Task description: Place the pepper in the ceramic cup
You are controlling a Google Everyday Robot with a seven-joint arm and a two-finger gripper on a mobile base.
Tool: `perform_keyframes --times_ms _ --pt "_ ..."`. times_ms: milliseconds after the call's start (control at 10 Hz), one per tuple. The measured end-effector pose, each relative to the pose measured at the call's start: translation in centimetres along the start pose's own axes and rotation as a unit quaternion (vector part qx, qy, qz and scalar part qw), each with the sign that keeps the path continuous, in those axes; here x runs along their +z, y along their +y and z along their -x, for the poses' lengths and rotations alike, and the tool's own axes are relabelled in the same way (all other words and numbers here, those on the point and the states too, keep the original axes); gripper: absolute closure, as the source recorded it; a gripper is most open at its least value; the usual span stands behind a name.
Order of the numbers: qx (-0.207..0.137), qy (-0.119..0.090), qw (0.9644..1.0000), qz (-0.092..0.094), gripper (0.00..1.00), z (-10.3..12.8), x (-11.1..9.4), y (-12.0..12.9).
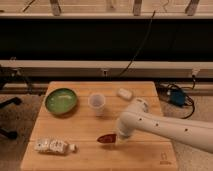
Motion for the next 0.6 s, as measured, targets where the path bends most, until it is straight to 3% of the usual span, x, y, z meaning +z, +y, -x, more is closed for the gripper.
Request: perform_keyframes --times_ms 300,600 --pt "-0.030 0.009 0.9992 -0.025 1.00 1.4 -1.8 -4.2" --pt "-0.062 0.030 0.9960 -0.057 1.00 2.9 -3.1 -9.3"
